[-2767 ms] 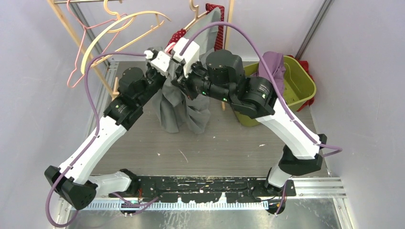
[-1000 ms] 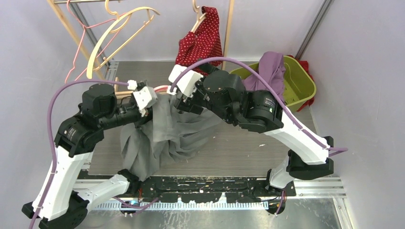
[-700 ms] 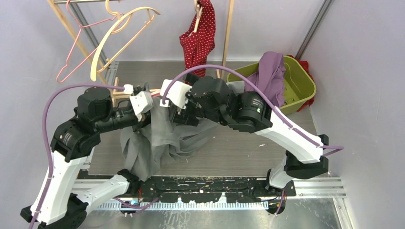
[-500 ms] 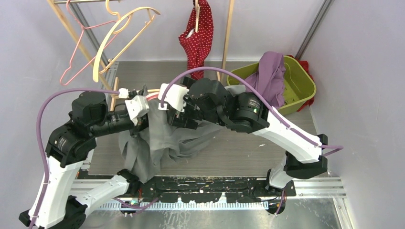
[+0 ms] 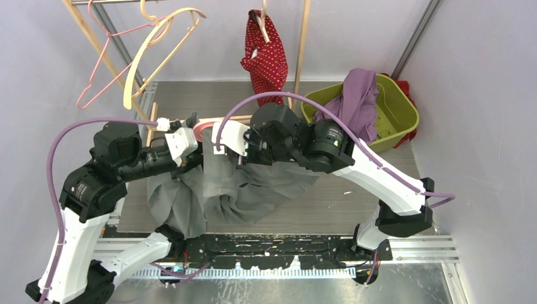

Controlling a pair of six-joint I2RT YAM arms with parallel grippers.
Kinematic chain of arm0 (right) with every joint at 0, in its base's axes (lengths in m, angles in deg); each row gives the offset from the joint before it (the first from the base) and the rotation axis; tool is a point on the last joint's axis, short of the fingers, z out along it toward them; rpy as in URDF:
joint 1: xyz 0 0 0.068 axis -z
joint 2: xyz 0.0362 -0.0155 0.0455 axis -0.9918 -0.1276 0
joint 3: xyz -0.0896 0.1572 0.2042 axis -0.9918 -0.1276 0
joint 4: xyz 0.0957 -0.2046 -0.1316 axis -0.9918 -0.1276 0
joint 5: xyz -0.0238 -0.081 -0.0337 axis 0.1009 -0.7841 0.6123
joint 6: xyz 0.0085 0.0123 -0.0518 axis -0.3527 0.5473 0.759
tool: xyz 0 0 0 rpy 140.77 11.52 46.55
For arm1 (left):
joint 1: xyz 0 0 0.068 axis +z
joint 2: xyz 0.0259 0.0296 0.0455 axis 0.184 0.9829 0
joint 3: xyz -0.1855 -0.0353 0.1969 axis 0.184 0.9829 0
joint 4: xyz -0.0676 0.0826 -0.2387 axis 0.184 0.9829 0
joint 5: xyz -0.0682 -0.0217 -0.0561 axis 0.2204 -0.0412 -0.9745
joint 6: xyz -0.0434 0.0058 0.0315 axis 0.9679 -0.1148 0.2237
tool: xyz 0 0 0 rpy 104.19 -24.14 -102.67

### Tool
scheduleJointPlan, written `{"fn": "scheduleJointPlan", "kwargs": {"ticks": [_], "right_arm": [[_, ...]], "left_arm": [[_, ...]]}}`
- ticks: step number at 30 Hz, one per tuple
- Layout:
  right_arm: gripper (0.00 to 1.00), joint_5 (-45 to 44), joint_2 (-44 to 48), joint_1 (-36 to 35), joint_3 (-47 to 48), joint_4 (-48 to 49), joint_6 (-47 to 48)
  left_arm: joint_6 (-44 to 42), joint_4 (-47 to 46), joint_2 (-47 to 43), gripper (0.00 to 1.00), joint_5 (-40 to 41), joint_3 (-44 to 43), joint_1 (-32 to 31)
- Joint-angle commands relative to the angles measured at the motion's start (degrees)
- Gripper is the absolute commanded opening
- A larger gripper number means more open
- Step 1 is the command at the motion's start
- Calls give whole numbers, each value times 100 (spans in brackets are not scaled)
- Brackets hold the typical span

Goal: Remove the skirt from the hanger

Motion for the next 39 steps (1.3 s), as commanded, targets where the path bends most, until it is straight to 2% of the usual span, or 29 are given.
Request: {"fn": "scheduleJointPlan", "kwargs": {"ticks": [1, 4, 5, 6, 7, 8, 11, 13, 14, 20, 25, 27, 30, 32, 36, 39], "right_arm": [[1, -174, 59, 138, 136, 317, -275], [1, -160, 102, 171, 172, 200, -316], [1, -203, 95, 180, 177, 165, -329], [1, -225, 94, 186, 163, 141, -323], [1, -286, 102, 190, 127, 182, -321], [1, -307, 96, 198, 116, 211, -311], [1, -317, 52, 217, 174, 234, -282], [1, -320, 50, 217, 198, 241, -248], [1, -323, 50, 220, 205, 234, -237], [1, -287, 129, 222, 267, 127, -207], [1, -237, 265, 226, 264, -16, -218], [1, -228, 322, 226, 268, -91, -246], [1, -227, 393, 225, 268, -272, -286], [1, -240, 437, 229, 318, -413, -319], [1, -298, 597, 218, 352, -574, -343], [1, -383, 688, 219, 305, -527, -314]], "left_arm": [[14, -725, -205, 0, -214, -66, -62], [11, -1169, -528, 0, 270, 279, -58], [54, -1519, -674, 3, 413, 438, -57], [104, -1819, -809, 11, 498, 564, -63], [151, -2082, -947, 25, 513, 677, -58], [247, -2348, -1053, 34, 508, 766, -58], [455, -2683, -1156, 49, 372, 785, -57], [489, -2554, -1101, 66, 331, 668, -64], [472, -2437, -1070, 68, 348, 614, -62], [-55, -1622, -832, 66, 833, 592, -63], [-563, -1544, -627, 60, 1360, 876, -57], [-831, -1501, -525, 56, 1573, 922, -57], [-1230, -1200, -291, 39, 1868, 768, -57], [-1421, -928, -88, 36, 1978, 573, -57], [-1458, -726, 176, 36, 1747, 242, -57], [-1341, -501, 383, 37, 1120, 9, -57]]}}
